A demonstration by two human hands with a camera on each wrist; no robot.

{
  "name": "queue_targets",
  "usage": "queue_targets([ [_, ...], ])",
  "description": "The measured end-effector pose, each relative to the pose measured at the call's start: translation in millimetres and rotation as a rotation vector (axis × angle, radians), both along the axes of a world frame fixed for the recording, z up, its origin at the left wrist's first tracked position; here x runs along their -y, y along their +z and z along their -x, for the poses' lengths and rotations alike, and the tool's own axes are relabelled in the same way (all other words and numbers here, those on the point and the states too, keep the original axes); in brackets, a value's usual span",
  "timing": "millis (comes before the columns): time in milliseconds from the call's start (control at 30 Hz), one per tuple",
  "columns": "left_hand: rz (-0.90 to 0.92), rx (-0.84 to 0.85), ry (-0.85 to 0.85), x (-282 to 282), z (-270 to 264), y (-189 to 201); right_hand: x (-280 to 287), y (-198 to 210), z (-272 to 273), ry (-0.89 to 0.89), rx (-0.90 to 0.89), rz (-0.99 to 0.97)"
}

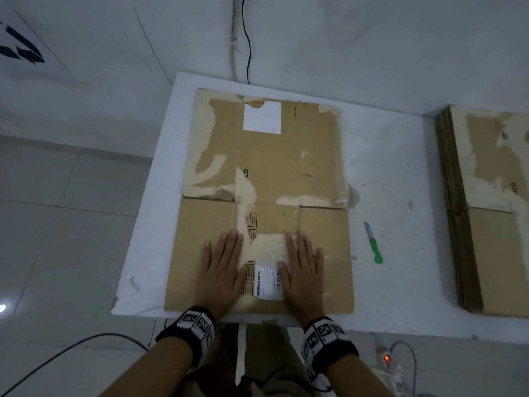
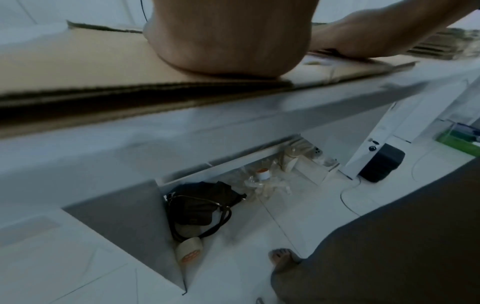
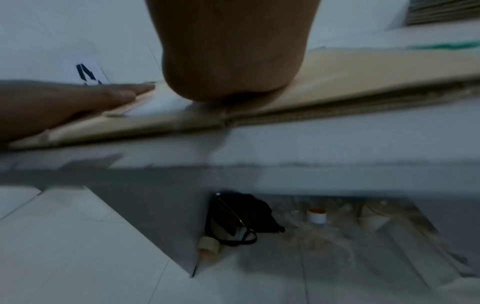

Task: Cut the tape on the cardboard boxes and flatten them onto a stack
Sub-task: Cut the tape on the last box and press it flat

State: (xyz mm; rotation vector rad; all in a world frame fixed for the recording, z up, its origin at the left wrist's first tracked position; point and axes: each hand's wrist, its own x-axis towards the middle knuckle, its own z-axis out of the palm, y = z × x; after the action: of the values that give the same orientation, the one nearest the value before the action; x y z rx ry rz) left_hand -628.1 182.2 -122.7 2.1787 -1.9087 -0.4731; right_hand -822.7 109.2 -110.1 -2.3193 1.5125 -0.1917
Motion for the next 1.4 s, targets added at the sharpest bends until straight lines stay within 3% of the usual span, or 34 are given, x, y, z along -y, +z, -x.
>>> queue_targets([
  [367,-0.04,0.002,-0.031,4.0,-2.1,2.5,-4.6,-6.6,-1.7,-0.023,-0.103,-0.012],
  [567,0.066,-0.06,0.065,17.9,0.1,9.9,5.2,4.1,-5.4,-0.102,0.052,0.002],
  [700,0.082,-0.062,0.095,72.6,-9.6,14.6,47.2,3.5,-26.2,-0.176,0.029,0.036],
  [1167,0.031,-0.035,0.081,262.3,-85.2,1.9,258.0,-7.5,-87.6,-0.008,-0.029,0.002],
  [1400,0.095,-0.039,0.102,311.7,-107.8,-3.3,308.8,-11.2,-108.1,-0.038,-0.04,0.045],
])
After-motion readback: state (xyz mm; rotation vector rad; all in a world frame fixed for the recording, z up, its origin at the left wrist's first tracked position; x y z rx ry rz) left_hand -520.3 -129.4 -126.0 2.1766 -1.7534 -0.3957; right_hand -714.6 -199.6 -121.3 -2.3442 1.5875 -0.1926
